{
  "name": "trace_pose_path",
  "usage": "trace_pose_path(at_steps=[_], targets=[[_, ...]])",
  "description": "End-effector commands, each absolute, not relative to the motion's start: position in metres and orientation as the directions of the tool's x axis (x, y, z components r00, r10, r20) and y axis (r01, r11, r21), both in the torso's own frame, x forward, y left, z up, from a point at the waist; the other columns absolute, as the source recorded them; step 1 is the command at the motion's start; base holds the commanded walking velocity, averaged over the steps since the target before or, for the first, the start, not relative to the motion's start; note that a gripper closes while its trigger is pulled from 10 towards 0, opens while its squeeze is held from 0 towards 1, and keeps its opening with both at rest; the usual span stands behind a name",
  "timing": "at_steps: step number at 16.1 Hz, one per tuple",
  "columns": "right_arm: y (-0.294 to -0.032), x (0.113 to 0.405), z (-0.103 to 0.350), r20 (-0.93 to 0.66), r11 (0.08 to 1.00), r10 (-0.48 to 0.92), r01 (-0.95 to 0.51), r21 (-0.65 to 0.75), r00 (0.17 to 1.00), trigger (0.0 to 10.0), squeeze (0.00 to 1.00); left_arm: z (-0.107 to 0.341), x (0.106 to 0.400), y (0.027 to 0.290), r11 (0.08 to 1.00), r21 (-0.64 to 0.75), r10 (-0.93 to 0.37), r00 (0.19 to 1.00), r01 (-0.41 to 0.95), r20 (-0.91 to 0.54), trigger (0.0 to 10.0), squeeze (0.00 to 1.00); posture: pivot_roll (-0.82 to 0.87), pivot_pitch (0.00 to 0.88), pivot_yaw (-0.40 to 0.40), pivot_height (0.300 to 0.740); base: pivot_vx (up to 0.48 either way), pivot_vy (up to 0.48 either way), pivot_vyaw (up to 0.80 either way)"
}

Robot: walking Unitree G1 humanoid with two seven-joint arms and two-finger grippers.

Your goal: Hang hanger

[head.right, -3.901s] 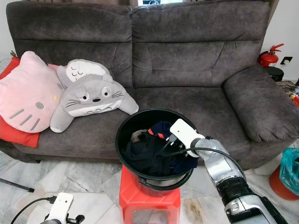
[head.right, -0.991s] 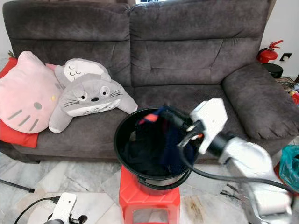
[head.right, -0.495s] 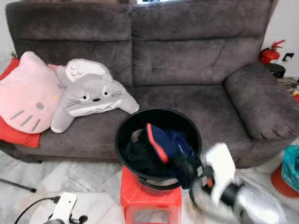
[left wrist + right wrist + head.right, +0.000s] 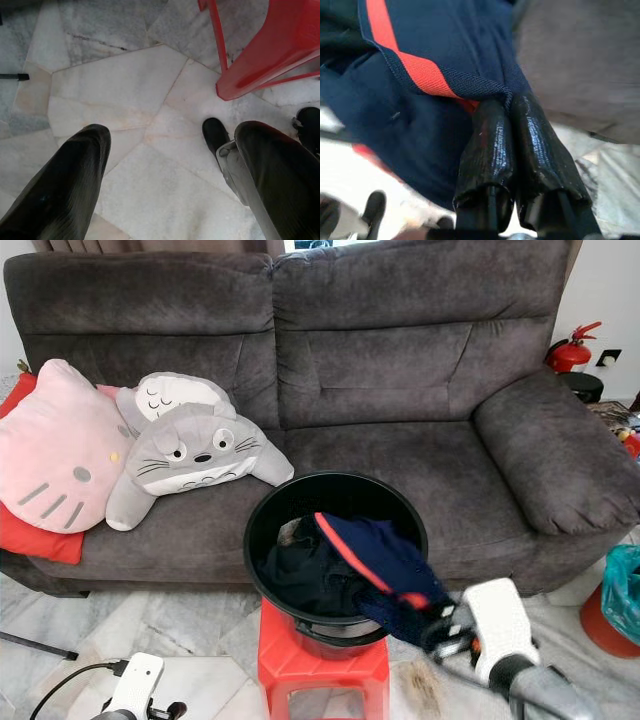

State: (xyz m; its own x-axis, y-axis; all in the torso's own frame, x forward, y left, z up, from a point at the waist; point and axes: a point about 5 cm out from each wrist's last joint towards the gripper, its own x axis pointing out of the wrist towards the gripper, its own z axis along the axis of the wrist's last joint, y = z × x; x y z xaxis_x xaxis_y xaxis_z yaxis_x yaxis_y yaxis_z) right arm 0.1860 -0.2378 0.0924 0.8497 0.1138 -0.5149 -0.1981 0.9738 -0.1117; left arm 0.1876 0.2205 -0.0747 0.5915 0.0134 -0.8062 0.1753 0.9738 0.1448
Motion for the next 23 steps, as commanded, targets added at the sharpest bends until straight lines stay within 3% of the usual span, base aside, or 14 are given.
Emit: trace_pose_path(at_steps=[1, 3, 4, 5, 10, 13, 14, 15, 16, 23], targets=[[-0.240, 0.190, 0.092, -0.514, 0.979, 0.074, -0.160, -0.125, 0.854, 0.0, 0.00, -0.075, 0.185, 0.224, 0.967, 0.161, 0.019, 0.579, 0.195, -0.815, 10.0, 0.00, -0.22, 0.000, 0.081, 0.740, 0.000, 0.000, 0.00], [-0.232, 0.193, 0.091, -0.513, 0.977, 0.084, -0.173, -0.128, 0.854, 6.8, 0.00, -0.076, 0.184, 0.224, 0.967, 0.162, 0.020, 0.577, 0.196, -0.816, 10.0, 0.00, -0.22, 0.000, 0.079, 0.740, 0.000, 0.000, 0.00], [-0.231, 0.194, 0.090, -0.513, 0.977, 0.083, -0.171, -0.127, 0.854, 9.4, 0.00, -0.076, 0.184, 0.223, 0.967, 0.162, 0.020, 0.576, 0.196, -0.817, 10.0, 0.00, -0.22, 0.000, 0.078, 0.740, 0.000, 0.000, 0.00], [-0.230, 0.195, 0.090, -0.513, 0.978, 0.083, -0.169, -0.124, 0.854, 10.0, 0.00, -0.076, 0.184, 0.223, 0.967, 0.161, 0.020, 0.575, 0.196, -0.818, 10.0, 0.00, -0.22, 0.000, 0.077, 0.740, 0.000, 0.000, 0.00], [-0.214, 0.175, 0.073, -0.583, 0.982, 0.083, -0.167, -0.091, 0.808, 10.0, 0.00, -0.078, 0.181, 0.224, 0.968, 0.158, 0.021, 0.565, 0.195, -0.825, 10.0, 0.00, -0.22, 0.000, 0.071, 0.740, 0.000, 0.000, 0.00], [-0.219, 0.173, 0.068, -0.598, 0.987, 0.022, -0.112, -0.113, 0.801, 10.0, 0.00, -0.077, 0.180, 0.226, 0.967, 0.160, 0.021, 0.563, 0.199, -0.826, 10.0, 0.00, -0.22, 0.000, 0.073, 0.740, 0.000, 0.000, 0.00], [-0.219, 0.176, 0.070, -0.587, 0.989, 0.014, -0.098, -0.113, 0.809, 10.0, 0.33, -0.077, 0.180, 0.226, 0.967, 0.160, 0.021, 0.563, 0.199, -0.826, 10.0, 0.00, -0.22, 0.000, 0.073, 0.740, 0.000, 0.000, 0.00], [-0.219, 0.178, 0.072, -0.579, 0.989, 0.011, -0.096, -0.115, 0.815, 10.0, 0.82, -0.077, 0.180, 0.226, 0.967, 0.161, 0.022, 0.564, 0.198, -0.826, 10.0, 0.00, -0.22, 0.000, 0.073, 0.740, 0.000, 0.000, 0.00], [-0.218, 0.179, 0.072, -0.576, 0.988, 0.003, -0.091, -0.124, 0.817, 10.0, 1.00, -0.077, 0.180, 0.226, 0.967, 0.161, 0.022, 0.564, 0.197, -0.825, 10.0, 0.00, -0.22, 0.000, 0.073, 0.740, 0.000, 0.000, 0.00], [-0.197, 0.164, 0.060, -0.612, 0.989, -0.001, -0.090, -0.117, 0.790, 10.0, 1.00, -0.078, 0.178, 0.227, 0.966, 0.162, 0.022, 0.558, 0.201, -0.829, 10.0, 0.00, -0.22, 0.000, 0.070, 0.740, 0.000, 0.000, 0.00]])
